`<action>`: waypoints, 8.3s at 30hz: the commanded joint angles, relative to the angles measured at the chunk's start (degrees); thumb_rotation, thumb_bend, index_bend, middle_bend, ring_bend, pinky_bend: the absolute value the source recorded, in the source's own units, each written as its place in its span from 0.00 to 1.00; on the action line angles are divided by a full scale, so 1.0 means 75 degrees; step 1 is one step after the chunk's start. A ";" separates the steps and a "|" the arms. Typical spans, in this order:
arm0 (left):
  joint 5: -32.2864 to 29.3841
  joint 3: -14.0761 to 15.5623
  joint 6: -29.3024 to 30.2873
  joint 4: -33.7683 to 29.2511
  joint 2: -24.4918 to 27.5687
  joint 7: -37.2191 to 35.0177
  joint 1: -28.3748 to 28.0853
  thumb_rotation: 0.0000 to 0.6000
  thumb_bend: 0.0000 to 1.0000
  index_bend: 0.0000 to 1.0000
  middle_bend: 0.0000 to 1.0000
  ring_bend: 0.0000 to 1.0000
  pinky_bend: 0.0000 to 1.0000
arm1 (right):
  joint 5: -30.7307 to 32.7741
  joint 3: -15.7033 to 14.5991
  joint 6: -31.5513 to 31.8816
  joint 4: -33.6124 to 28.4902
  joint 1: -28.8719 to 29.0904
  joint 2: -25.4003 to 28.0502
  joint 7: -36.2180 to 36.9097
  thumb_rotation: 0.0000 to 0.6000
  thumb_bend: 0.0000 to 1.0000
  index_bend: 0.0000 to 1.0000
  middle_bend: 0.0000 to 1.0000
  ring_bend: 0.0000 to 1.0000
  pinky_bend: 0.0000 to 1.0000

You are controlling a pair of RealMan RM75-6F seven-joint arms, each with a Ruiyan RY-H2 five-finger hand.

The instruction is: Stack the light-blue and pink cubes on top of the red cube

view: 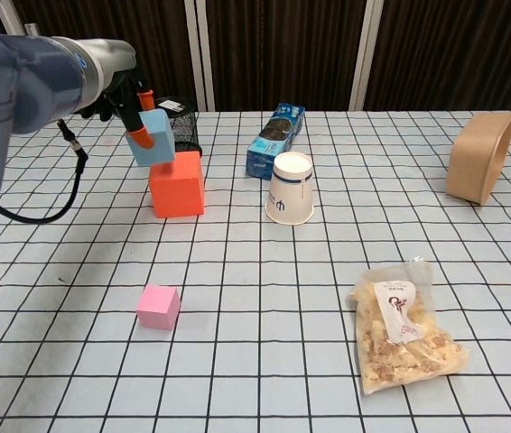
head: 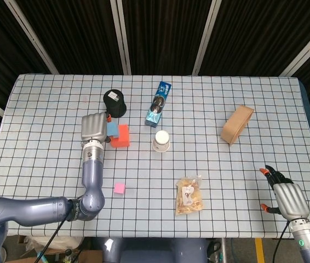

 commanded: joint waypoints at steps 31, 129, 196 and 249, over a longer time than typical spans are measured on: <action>-0.0482 0.0144 0.0031 0.0261 0.0057 0.0428 -0.0572 1.00 0.30 0.51 0.87 0.72 0.76 | 0.0194 0.0024 -0.0163 0.0022 0.0058 -0.0039 -0.0114 1.00 0.14 0.14 0.10 0.20 0.36; -0.0585 0.0199 -0.0166 0.1029 -0.0488 0.0595 -0.0817 1.00 0.30 0.36 0.87 0.72 0.76 | 0.0238 -0.0016 -0.0307 0.0131 0.0133 -0.0104 -0.0069 1.00 0.14 0.14 0.10 0.20 0.37; 0.1433 0.3437 0.1034 -0.3185 -0.0317 0.0038 0.1136 1.00 0.29 0.38 0.87 0.72 0.77 | 0.0067 -0.0048 -0.0194 -0.0002 0.0086 0.0143 0.0373 1.00 0.14 0.14 0.10 0.20 0.37; 0.1607 0.3191 0.0734 -0.2842 -0.0630 0.0665 0.1466 1.00 0.30 0.41 0.87 0.72 0.78 | 0.0176 -0.0040 -0.0405 0.0015 0.0159 0.0137 0.0400 1.00 0.14 0.14 0.10 0.20 0.37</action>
